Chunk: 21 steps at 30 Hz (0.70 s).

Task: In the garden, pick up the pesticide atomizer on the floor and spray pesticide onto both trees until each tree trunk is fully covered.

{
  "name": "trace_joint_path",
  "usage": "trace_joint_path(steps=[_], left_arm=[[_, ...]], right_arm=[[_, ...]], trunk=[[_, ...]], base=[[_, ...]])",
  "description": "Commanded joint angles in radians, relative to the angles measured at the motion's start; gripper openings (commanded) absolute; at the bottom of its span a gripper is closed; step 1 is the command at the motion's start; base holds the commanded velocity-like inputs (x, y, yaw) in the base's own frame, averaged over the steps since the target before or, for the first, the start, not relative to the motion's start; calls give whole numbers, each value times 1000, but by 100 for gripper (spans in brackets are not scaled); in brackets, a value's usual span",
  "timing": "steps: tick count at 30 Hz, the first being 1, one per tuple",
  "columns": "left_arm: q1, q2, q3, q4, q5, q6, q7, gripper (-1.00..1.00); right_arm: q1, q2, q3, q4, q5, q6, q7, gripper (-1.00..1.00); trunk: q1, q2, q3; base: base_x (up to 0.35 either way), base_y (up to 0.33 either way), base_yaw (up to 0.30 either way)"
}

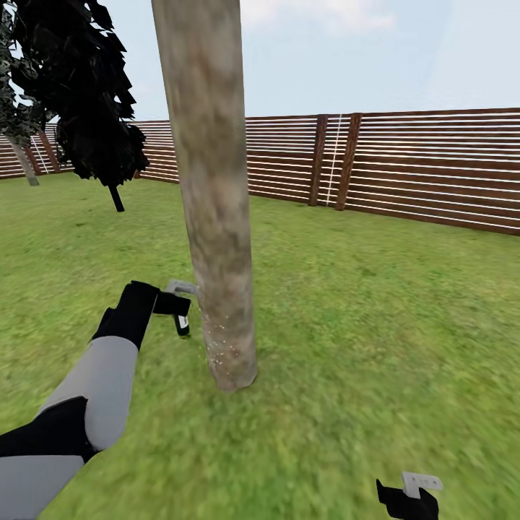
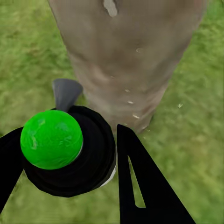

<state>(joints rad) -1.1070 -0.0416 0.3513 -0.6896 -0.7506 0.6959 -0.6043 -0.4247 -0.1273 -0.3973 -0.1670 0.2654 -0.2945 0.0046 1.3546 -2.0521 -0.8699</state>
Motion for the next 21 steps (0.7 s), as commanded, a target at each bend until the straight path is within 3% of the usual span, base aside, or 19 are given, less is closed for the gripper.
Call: trace_joint_path(steps=[1,3,5,8,16,21], left_arm=[[1,0,-1,-13,1,15,0,-100],[6,-1,-11,-18,1,24,0,-100],[19,0,-78,-15,-2,22,1,-100],[67,9,-97,-5,1,14,2,-100],[229,13,-89,-4,14,10,6,-100],[271,10,-57,-4,15,12,8,-100]], right_arm=[[0,0,0,0,0,0,0,100],[0,0,0,0,0,0,0,100],[0,0,0,0,0,0,0,100],[0,0,0,0,0,0,0,100],[0,0,0,0,0,0,0,100],[0,0,0,1,0,0,0,100]], trunk=[[0,0,0],[0,0,0],[0,0,0],[0,0,0],[0,0,0],[0,0,0]], base=[[0,0,0],[0,0,0],[0,0,0],[0,0,0],[0,0,0],[0,0,0]])
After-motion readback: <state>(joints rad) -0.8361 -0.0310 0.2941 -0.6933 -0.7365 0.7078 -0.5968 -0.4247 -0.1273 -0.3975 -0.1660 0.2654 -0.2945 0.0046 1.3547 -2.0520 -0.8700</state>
